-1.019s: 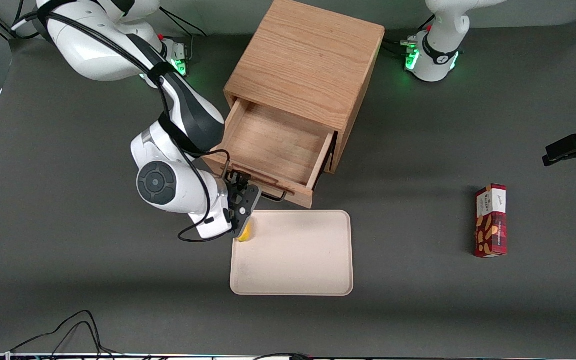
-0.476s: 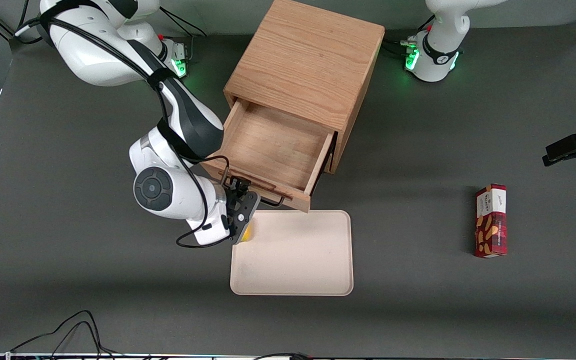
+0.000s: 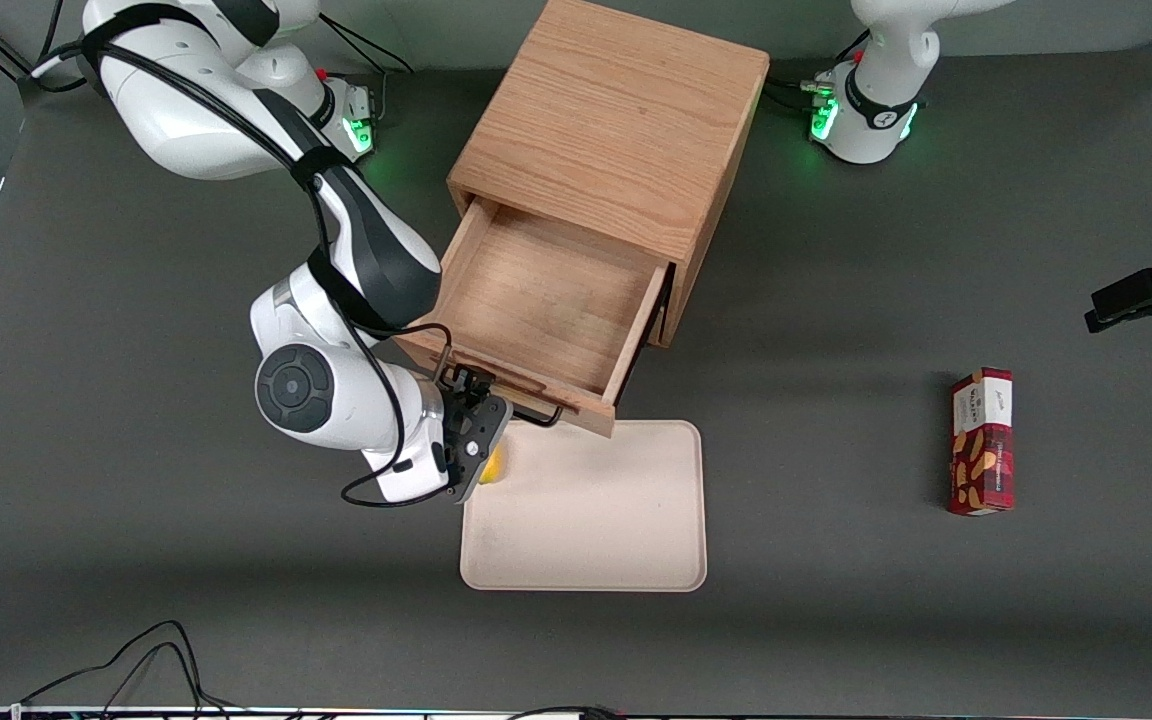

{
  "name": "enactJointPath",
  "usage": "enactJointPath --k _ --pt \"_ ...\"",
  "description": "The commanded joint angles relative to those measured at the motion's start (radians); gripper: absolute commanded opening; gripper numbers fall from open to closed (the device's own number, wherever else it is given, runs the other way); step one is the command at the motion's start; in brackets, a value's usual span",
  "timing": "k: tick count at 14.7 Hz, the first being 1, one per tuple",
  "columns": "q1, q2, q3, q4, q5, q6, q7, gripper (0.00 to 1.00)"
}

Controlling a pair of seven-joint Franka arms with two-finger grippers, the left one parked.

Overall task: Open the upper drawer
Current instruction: 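Keep pulling the upper drawer further open with the right gripper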

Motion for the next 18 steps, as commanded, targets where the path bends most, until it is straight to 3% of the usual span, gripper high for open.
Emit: enactJointPath --k 1,18 --pt "0.017 0.028 -0.027 0.051 -0.019 0.001 -0.025 1.00" --pt "0.011 -0.011 -0.023 0.098 -0.013 -0.050 -0.035 1.00"
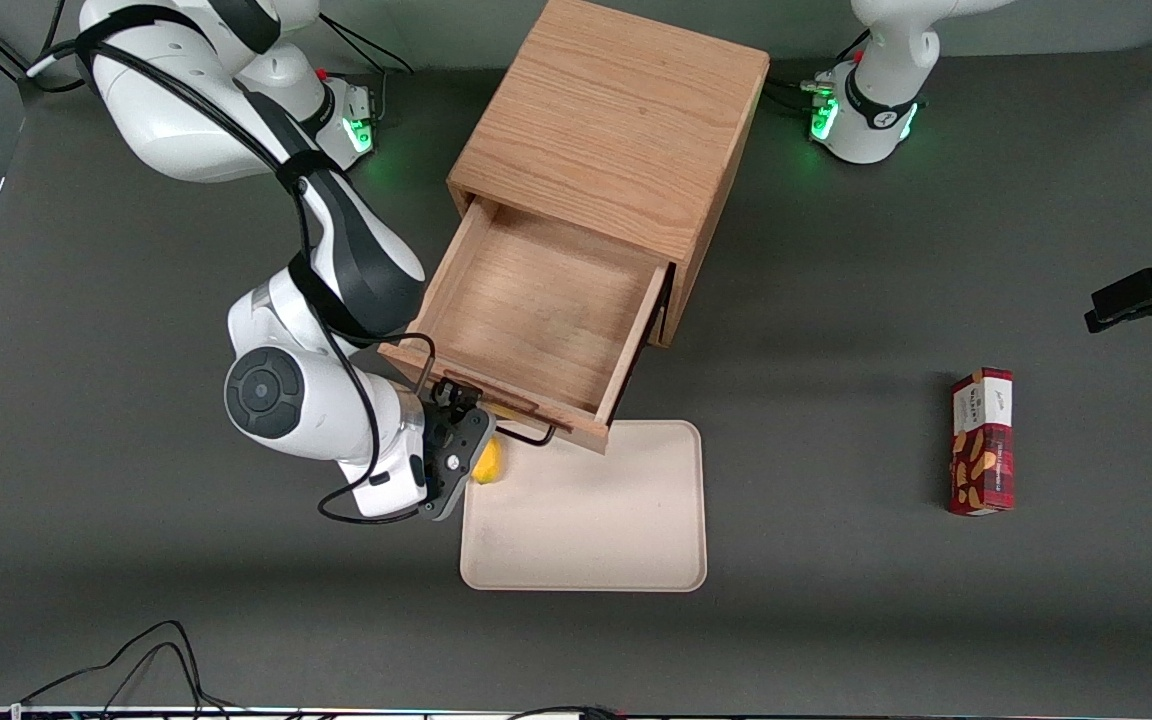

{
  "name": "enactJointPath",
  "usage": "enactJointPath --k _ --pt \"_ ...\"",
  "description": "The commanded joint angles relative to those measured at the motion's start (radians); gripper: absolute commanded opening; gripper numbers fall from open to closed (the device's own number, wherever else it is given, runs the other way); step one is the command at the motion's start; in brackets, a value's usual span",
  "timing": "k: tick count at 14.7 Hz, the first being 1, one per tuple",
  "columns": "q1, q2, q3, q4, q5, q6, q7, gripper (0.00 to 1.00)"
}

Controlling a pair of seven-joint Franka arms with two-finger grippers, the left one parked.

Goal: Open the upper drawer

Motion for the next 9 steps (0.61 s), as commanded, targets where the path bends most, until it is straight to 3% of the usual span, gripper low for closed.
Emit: enactJointPath --k 1,6,9 --pt "0.010 -0.034 0.002 0.032 -0.011 -0.062 -0.016 1.00" --pt "-0.003 -0.152 -0.006 0.016 -0.017 -0.156 -0.004 1.00" --pt "-0.028 -0.297 -0.014 -0.109 -0.019 -0.219 0.053 1.00"
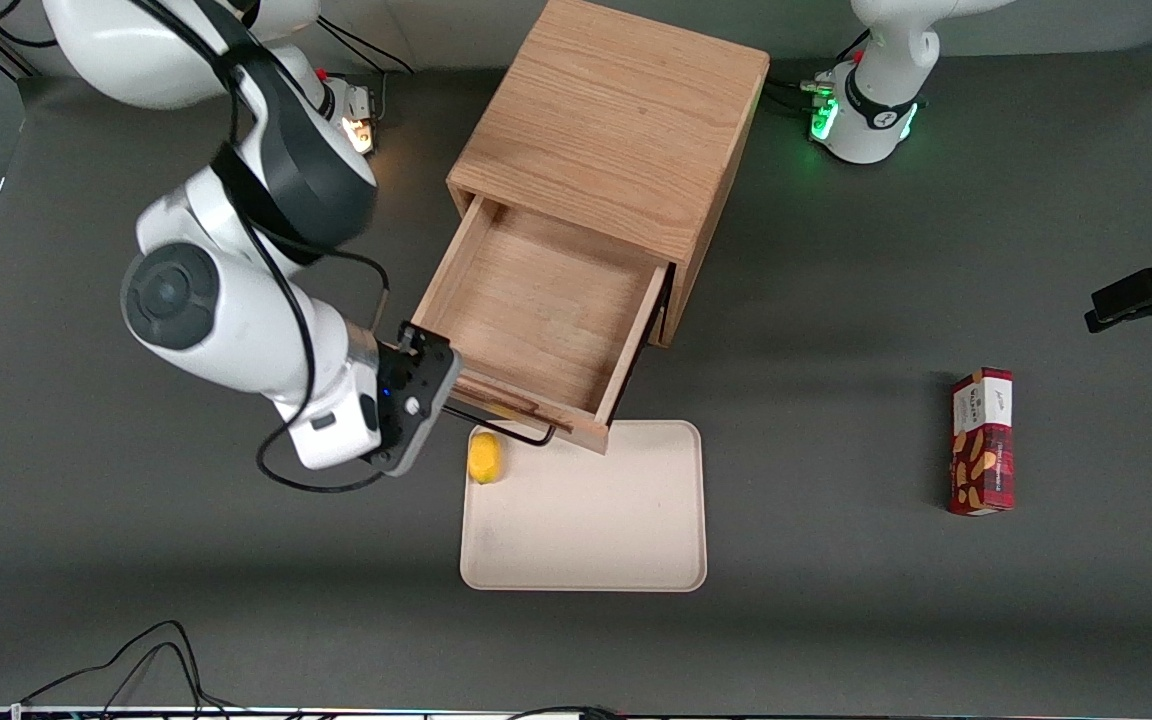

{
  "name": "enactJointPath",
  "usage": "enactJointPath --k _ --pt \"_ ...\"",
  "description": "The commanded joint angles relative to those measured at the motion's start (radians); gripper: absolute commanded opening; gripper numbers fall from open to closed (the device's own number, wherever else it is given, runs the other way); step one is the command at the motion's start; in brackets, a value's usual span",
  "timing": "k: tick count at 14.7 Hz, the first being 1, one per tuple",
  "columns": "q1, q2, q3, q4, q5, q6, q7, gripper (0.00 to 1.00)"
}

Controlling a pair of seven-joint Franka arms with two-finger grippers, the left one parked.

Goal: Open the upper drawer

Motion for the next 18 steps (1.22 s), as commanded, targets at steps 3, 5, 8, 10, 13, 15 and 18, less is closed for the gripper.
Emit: enactJointPath --k 3,5,8,10,13,15,18 --pt "-0.080 -0.295 -0.006 -0.308 -0.015 -0.065 0.193 1.00" --pt "-0.114 -0.420 -0.007 -0.420 -0.017 -0.072 0.199 1.00" --pt "-0.204 -0.631 -0.004 -0.664 -0.023 -0.074 0.386 1.00" --pt "-0.276 -0.720 -0.003 -0.748 -0.023 -0.075 0.460 1.00" --pt "-0.391 -0.771 0.005 -0.792 -0.021 -0.074 0.507 1.00" --pt "-0.434 -0.745 -0.003 -0.749 -0.011 -0.079 0.582 1.00" --pt "-0.451 -0.743 -0.011 -0.718 -0.012 -0.117 0.619 1.00"
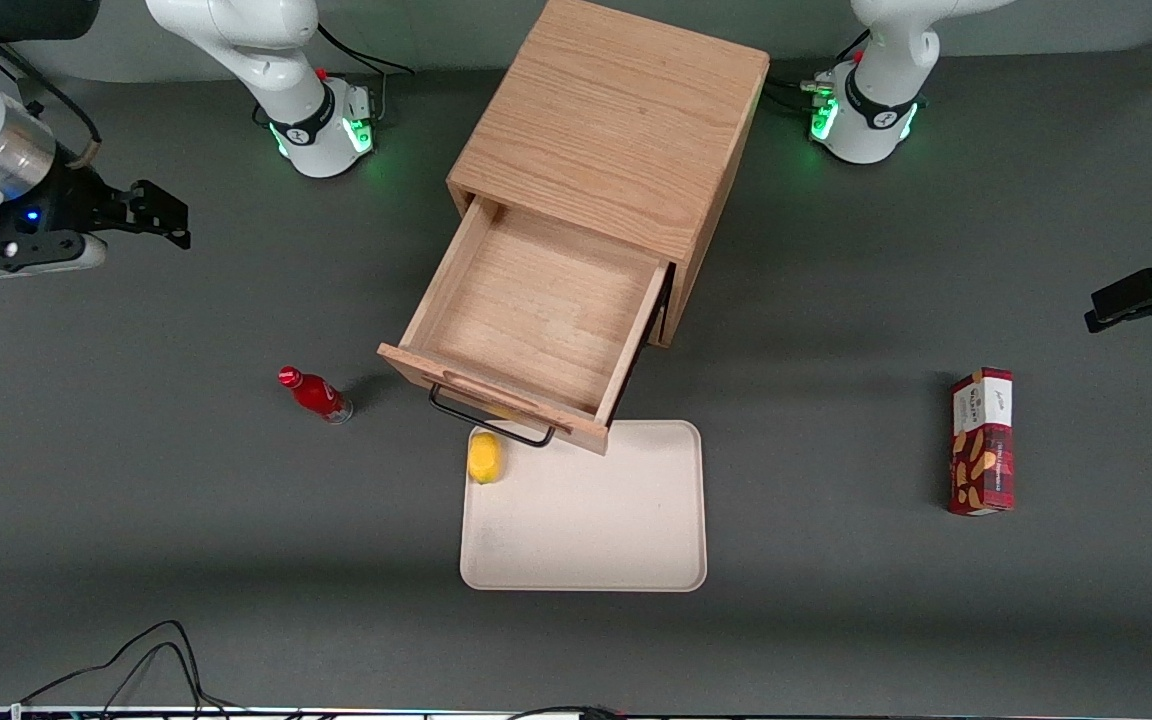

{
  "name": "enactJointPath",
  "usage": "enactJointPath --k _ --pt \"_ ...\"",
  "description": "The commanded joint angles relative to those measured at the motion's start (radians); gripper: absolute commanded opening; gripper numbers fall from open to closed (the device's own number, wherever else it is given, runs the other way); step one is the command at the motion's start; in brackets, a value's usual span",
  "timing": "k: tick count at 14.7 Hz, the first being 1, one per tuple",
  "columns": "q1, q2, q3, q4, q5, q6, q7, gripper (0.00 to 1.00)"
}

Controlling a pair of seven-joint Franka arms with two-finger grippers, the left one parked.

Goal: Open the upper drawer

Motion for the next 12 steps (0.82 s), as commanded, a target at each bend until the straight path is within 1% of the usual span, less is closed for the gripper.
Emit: enactJointPath --k 1,3,5,6,7,8,9,10,11,12 --pt "-0.035 0.002 0.005 0.033 0.008 -0.016 0.039 1.00" --pt "-0.058 0.005 0.005 0.033 0.053 -0.008 0.035 1.00" --pt "-0.078 0.013 0.003 0.036 0.057 -0.008 -0.005 1.00" --pt "-0.057 0.017 -0.015 0.035 0.056 -0.010 -0.030 1.00" --pt "0.027 0.021 -0.097 0.035 0.054 -0.010 -0.031 1.00" --pt "0.147 0.021 -0.221 0.035 0.051 -0.010 -0.031 1.00" --pt "0.239 0.021 -0.324 0.033 0.051 -0.011 -0.033 1.00" --pt "0.291 0.019 -0.369 0.033 0.050 -0.011 -0.033 1.00" --pt "0.304 0.019 -0.375 0.033 0.048 -0.013 -0.033 1.00" --pt "0.295 0.019 -0.369 0.035 0.048 -0.013 -0.031 1.00"
